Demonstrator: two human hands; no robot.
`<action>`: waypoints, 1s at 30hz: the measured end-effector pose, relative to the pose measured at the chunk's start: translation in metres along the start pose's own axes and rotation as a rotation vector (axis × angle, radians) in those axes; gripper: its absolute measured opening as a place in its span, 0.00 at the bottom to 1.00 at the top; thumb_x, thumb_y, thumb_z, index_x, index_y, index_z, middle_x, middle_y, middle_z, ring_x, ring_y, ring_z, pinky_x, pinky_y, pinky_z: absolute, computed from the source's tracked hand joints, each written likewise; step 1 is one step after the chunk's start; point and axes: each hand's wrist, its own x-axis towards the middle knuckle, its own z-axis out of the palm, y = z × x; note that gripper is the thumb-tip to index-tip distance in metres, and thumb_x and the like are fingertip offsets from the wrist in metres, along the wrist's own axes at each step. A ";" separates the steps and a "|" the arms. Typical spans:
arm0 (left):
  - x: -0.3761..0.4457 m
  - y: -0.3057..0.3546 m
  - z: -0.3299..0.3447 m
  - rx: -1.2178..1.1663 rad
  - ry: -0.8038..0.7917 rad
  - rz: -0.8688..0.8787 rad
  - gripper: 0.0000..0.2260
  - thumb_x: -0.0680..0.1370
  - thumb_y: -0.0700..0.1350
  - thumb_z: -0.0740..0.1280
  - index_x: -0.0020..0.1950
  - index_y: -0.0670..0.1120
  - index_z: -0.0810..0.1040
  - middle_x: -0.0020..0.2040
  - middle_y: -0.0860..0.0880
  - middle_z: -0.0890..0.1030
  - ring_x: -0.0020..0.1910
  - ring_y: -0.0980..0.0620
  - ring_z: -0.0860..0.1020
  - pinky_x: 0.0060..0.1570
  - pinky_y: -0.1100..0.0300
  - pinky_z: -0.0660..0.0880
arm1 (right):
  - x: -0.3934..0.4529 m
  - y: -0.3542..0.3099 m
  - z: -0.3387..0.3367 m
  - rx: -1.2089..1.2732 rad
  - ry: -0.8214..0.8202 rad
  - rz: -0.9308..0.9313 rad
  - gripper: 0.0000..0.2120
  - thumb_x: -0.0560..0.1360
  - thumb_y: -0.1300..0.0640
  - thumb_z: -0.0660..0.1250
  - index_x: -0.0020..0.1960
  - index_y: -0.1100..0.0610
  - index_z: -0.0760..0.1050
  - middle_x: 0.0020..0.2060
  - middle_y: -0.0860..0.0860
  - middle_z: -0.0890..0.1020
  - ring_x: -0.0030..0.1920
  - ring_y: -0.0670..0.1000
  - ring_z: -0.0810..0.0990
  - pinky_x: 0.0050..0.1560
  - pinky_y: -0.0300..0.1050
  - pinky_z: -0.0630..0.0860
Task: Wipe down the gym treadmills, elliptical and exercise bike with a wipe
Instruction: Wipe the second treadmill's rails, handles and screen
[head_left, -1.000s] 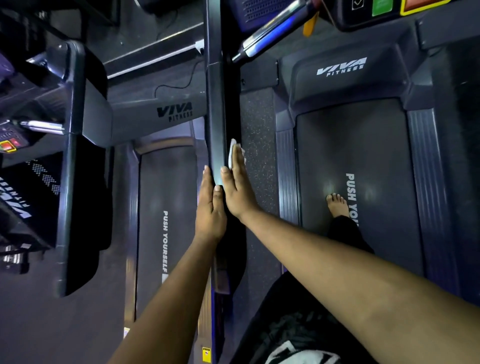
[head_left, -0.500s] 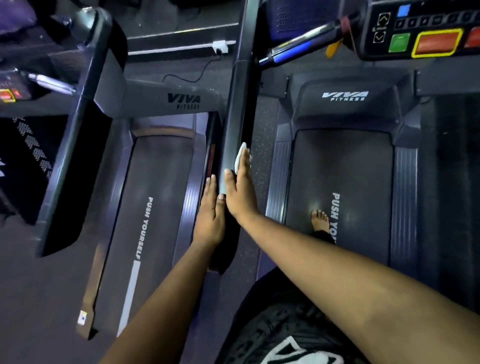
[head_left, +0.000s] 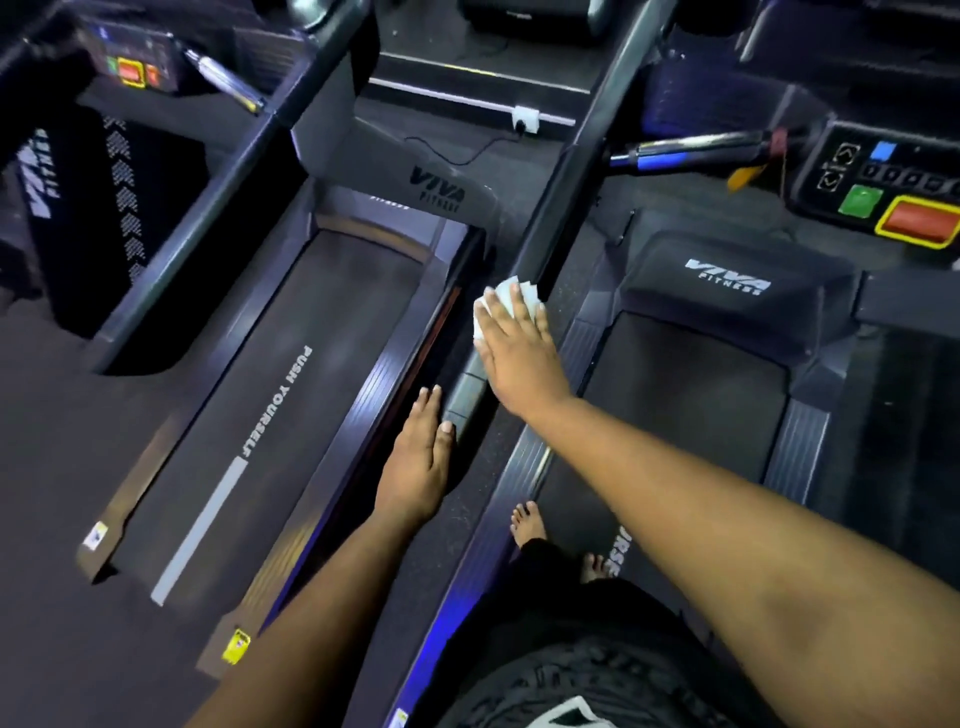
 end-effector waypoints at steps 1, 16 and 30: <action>-0.004 0.001 0.001 0.000 0.021 -0.015 0.33 0.82 0.65 0.47 0.83 0.51 0.56 0.83 0.51 0.56 0.82 0.55 0.54 0.78 0.57 0.54 | -0.008 0.000 0.001 -0.019 -0.008 -0.085 0.26 0.85 0.50 0.48 0.79 0.59 0.64 0.79 0.55 0.63 0.81 0.60 0.53 0.79 0.64 0.53; -0.040 0.080 0.004 -0.164 -0.013 0.006 0.32 0.79 0.67 0.61 0.79 0.51 0.67 0.76 0.51 0.72 0.76 0.52 0.68 0.76 0.46 0.64 | -0.107 -0.009 -0.088 1.182 -0.017 0.357 0.15 0.82 0.49 0.59 0.56 0.54 0.81 0.51 0.54 0.85 0.47 0.44 0.82 0.48 0.42 0.78; 0.041 0.201 0.047 -0.444 -0.081 0.093 0.04 0.79 0.42 0.73 0.48 0.42 0.82 0.37 0.50 0.83 0.33 0.58 0.79 0.34 0.63 0.74 | -0.102 0.093 -0.157 1.252 0.091 0.615 0.07 0.80 0.62 0.68 0.56 0.64 0.80 0.51 0.60 0.86 0.49 0.58 0.85 0.50 0.53 0.82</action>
